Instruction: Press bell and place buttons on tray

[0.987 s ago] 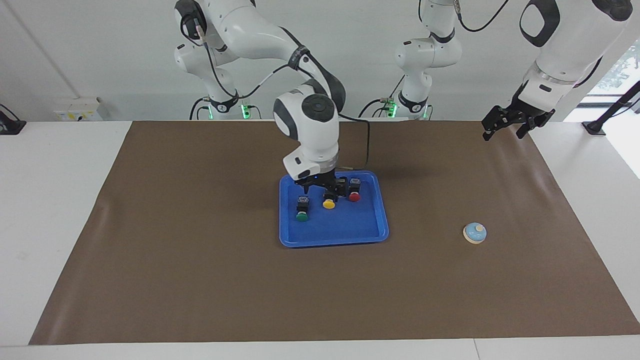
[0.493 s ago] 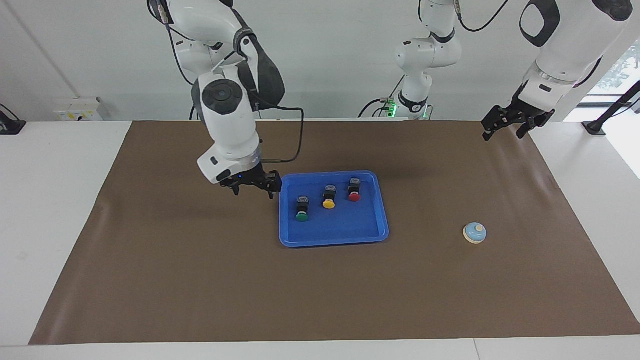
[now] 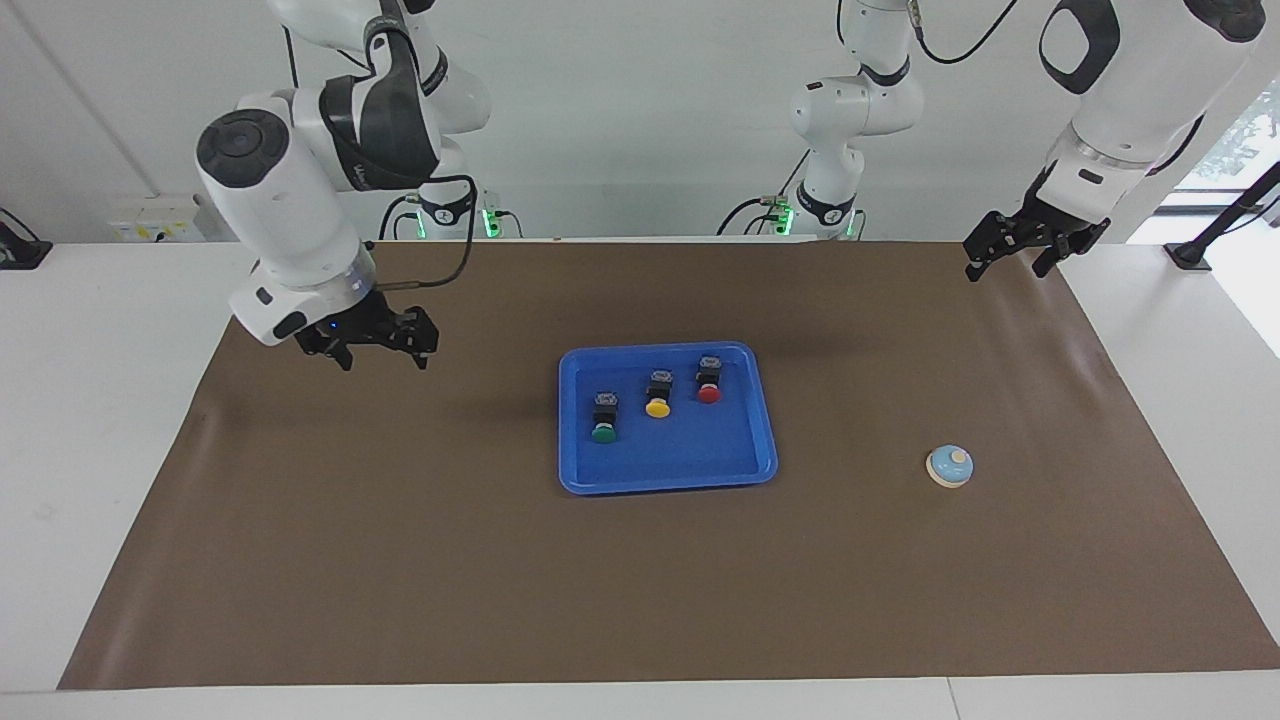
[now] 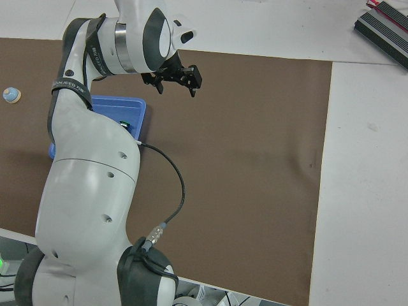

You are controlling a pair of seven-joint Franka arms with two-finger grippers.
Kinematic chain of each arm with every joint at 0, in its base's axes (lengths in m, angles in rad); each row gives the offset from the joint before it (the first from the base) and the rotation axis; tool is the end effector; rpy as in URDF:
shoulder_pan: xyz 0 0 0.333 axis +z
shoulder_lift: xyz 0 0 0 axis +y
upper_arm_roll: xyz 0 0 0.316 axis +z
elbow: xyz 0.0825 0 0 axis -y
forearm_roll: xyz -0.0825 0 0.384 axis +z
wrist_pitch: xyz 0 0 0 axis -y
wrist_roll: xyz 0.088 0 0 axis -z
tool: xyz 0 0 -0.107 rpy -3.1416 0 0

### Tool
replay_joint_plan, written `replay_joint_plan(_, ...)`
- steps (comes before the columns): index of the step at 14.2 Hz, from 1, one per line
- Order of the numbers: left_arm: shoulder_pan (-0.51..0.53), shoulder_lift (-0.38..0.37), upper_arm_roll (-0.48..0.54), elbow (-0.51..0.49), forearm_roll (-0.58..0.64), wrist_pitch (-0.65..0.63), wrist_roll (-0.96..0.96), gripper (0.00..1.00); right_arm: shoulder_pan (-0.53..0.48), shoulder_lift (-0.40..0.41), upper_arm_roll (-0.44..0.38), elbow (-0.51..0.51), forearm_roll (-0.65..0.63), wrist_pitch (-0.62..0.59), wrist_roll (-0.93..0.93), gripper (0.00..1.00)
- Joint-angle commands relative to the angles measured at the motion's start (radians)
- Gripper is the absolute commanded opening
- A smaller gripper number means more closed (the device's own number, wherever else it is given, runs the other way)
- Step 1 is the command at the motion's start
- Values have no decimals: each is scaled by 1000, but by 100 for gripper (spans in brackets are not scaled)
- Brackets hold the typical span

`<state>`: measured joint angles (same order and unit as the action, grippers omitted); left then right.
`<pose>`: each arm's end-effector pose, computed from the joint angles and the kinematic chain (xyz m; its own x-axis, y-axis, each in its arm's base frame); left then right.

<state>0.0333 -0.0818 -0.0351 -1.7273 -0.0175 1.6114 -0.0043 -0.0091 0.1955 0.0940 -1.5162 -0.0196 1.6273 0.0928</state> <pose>0.5298 -0.0035 0.5983 0.9994 0.0034 -0.0342 0.0039 -0.9999 0.0144 0.6110 0.0451 0.5411 0.9965 -0.0073 -0.0830 -0.0066 -0.9999 0.0089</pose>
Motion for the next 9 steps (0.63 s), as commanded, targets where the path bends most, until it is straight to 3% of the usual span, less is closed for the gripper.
replay_joint_plan(1, 3, -22, 1, -21, -12, 2, 3, 100, -41, -100, 13, -28, -10, -79, -51, 100)
replay_joint_plan(5, 3, -22, 1, -21, -12, 2, 3, 100, -81, -218, 15, -79, -6, -138, -50, 100)
replay_joint_plan(9, 3, -22, 1, -21, -12, 2, 3, 100, -92, -234, 18, -81, -6, -165, -51, 100)
